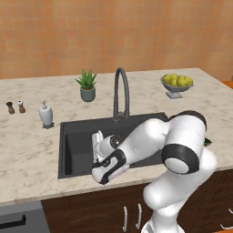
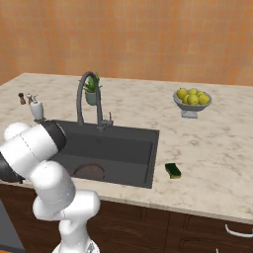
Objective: Pick the pan and sponge and place them into the sink. Then turn on the water.
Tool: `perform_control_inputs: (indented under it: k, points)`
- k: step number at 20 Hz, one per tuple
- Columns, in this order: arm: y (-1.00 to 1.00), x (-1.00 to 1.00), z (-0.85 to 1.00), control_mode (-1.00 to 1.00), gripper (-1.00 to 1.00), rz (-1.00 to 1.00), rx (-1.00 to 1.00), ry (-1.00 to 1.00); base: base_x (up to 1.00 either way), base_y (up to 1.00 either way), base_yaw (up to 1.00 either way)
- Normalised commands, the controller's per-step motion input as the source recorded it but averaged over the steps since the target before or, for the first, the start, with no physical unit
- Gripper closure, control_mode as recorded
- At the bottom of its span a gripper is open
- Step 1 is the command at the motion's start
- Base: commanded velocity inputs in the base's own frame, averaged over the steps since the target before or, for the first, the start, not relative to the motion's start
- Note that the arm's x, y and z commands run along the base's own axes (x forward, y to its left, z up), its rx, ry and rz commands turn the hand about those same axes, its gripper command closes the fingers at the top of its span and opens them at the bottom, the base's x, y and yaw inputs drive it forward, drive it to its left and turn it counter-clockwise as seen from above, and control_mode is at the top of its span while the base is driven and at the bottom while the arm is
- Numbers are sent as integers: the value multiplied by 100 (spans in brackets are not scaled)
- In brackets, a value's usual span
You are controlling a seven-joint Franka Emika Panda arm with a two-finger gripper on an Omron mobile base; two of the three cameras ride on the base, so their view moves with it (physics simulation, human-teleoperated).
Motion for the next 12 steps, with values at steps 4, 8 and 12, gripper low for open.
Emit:
perform_control_inputs:
  k: [4, 8, 12]
  points:
    - [16, -85, 100, -100, -100, 4, -1, -21, 0, 0, 0]
    - [4, -86, 100, -100, -100, 7, 0, -12, 0, 0, 0]
    - [0, -91, 100, -100, -100, 7, 0, -8, 0, 0, 0]
